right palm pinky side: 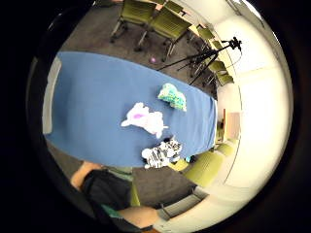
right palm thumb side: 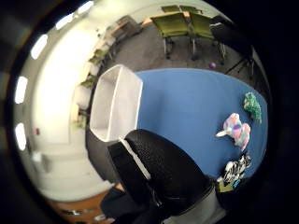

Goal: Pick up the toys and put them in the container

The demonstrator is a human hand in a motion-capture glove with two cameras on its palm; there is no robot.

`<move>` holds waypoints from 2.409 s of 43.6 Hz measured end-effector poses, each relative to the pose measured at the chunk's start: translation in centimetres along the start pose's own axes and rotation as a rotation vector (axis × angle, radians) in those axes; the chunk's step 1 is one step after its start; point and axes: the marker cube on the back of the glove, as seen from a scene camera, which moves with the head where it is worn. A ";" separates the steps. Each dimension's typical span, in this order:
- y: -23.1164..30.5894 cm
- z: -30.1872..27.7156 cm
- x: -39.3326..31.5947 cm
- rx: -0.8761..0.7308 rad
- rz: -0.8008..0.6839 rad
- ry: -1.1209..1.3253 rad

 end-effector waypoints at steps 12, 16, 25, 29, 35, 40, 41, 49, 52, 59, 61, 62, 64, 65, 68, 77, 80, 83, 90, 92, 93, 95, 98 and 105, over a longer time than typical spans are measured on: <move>0.8 4.0 7.4 -0.006 0.062 -0.028; 1.1 6.7 9.3 -0.037 0.080 -0.027; 1.8 13.1 12.1 -0.141 0.105 -0.048; 2.2 15.7 13.1 -0.167 0.120 -0.052; 2.9 18.8 14.1 -0.214 0.147 -0.051; 3.5 20.4 14.6 -0.243 0.175 -0.059; 3.6 20.6 14.7 -0.248 0.178 -0.061; 4.3 21.5 15.0 -0.310 0.207 -0.057; 4.6 21.6 15.0 -0.320 0.217 -0.065; 4.7 21.3 15.1 -0.277 0.217 -0.084; 4.6 21.2 15.1 -0.255 0.216 -0.080; 4.6 21.2 15.1 -0.239 0.213 -0.073; 4.6 21.0 14.9 -0.201 0.203 -0.047; 4.6 20.9 14.8 -0.183 0.197 -0.031; 4.5 20.4 14.6 -0.133 0.186 0.010; 3.2 19.4 15.4 -0.099 0.193 0.035; 2.9 19.3 15.3 -0.122 0.194 0.035; 2.7 18.7 14.7 -0.131 0.191 0.021; 0.7 13.2 11.8 -0.101 0.160 -0.008; -0.2 11.0 10.9 -0.083 0.147 -0.012; -0.6 10.0 10.4 -0.074 0.140 -0.014; -1.5 8.0 9.4 -0.051 0.124 -0.015; -2.9 4.4 7.2 0.002 0.091 -0.015; -5.1 -1.6 0.2 0.089 -0.009 -0.048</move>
